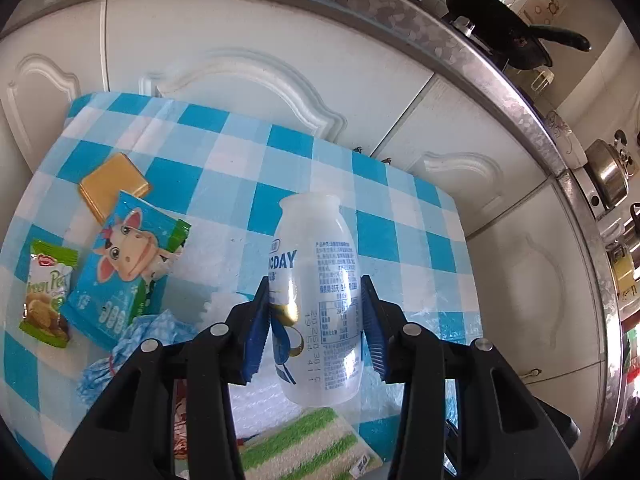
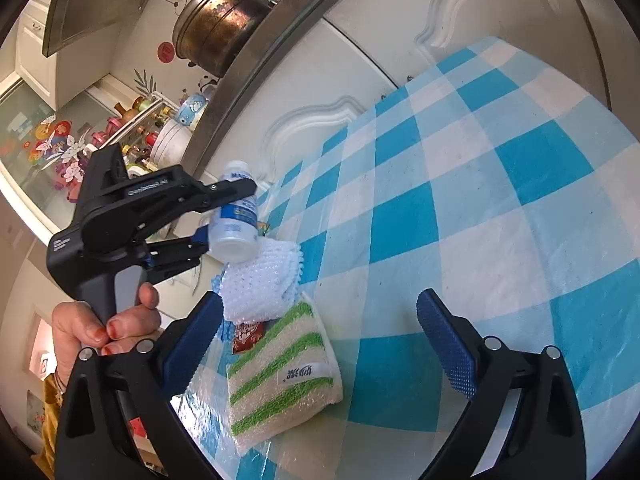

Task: Collect trash
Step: 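Grasp the small white bottle with the left gripper, then grasp the green-striped sponge with the right gripper while the left holds the bottle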

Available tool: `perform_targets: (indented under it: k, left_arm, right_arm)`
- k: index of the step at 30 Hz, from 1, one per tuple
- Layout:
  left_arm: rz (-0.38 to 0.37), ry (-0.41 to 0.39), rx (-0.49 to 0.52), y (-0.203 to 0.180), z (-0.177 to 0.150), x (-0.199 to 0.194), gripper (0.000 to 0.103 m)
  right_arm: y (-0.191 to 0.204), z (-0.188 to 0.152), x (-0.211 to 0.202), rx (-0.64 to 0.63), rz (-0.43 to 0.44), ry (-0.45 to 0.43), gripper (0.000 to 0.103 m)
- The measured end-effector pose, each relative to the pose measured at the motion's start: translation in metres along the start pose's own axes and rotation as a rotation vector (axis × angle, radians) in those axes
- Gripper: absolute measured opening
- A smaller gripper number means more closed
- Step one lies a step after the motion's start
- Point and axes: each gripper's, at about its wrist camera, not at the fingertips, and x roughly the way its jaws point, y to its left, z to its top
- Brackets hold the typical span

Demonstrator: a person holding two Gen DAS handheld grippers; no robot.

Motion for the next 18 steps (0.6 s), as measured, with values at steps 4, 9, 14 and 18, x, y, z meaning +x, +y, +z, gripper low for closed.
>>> perform_targets:
  k: [4, 9, 14, 18]
  left_arm:
    - [0.0, -0.037, 0.026, 0.008, -0.013, -0.029, 0.044]
    - [0.05, -0.069, 0.088, 0.027, -0.045, -0.06, 0.044]
    - [0.069, -0.048, 0.111, 0.049, -0.081, -0.069, 0.044]
    - [0.076, -0.014, 0.111, 0.063, -0.108, -0.065, 0.044]
  right_arm:
    - [0.006, -0.005, 0.006, -0.026, -0.01, 0.045, 0.076]
    - [0.007, -0.009, 0.004, -0.039, -0.077, 0.093, 0.065]
    - [0.006, -0.009, -0.011, -0.054, -0.136, 0.114, 0.065]
    - [0.004, -0.015, -0.011, -0.077, -0.19, 0.172, 0.063]
